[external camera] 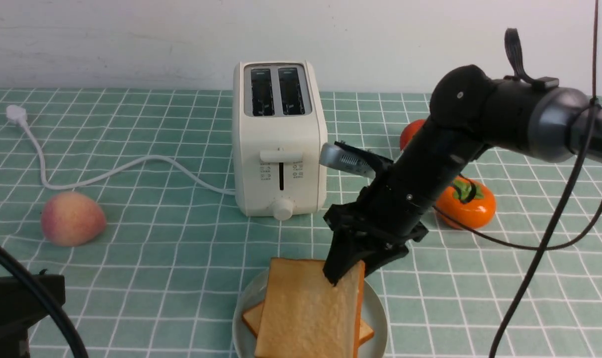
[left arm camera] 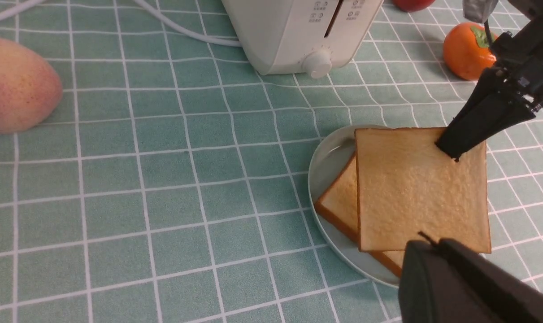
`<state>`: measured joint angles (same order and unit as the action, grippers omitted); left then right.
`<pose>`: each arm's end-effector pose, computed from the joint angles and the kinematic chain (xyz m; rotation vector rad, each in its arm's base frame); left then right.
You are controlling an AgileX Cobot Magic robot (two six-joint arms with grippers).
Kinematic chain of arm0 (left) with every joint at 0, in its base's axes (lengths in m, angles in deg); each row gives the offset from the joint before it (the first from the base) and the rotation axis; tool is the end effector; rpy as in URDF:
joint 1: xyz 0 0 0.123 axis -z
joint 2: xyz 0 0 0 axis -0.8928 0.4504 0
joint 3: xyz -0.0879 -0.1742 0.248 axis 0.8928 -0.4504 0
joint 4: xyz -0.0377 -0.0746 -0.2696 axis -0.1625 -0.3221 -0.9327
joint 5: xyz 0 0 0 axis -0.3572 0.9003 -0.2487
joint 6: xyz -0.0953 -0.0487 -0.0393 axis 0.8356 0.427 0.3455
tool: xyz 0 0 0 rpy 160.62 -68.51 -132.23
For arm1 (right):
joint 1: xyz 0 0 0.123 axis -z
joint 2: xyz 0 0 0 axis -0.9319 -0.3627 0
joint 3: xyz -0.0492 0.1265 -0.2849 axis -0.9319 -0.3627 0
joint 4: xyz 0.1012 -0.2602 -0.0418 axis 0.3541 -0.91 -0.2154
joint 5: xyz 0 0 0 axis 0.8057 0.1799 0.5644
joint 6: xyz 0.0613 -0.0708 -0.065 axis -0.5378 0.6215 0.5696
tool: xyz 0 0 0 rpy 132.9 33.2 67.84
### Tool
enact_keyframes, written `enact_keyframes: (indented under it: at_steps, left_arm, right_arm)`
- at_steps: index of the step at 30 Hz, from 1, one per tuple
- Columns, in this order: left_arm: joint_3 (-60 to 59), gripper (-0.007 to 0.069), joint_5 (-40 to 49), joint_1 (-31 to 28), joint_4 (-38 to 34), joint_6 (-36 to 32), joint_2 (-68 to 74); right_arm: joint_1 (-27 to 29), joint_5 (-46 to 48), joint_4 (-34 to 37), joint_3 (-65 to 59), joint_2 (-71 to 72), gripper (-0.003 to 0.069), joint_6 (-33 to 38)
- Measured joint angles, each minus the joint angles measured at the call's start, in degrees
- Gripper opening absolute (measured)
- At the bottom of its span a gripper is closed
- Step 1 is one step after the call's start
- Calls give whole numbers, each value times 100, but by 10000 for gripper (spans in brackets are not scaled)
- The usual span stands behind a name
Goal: Take toasted bread from bread machine on blue coffee table place on plate.
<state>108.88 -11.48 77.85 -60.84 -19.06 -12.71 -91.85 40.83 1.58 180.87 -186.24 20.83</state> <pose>0.1153 -0.0534 0.3357 0.0828 2.1309 -0.5363 0.3907 0.2363 0.2302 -0.6858 2.9080 0.9383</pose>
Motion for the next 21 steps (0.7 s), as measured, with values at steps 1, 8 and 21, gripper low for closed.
enact_keyframes:
  at_steps: [1,8,21]
  left_arm:
    - [0,-14,0,0,0,0,0]
    - [0,-14,58,0,-4,0,0]
    - [0,-14,-237,0,-43,0,0]
  right_arm:
    - [2,0,-151,92,37,407,-54]
    - [7,47,-1548,465,1085,382,-961]
    - [9,-528,-4031,-1161,6311,-18,-2372]
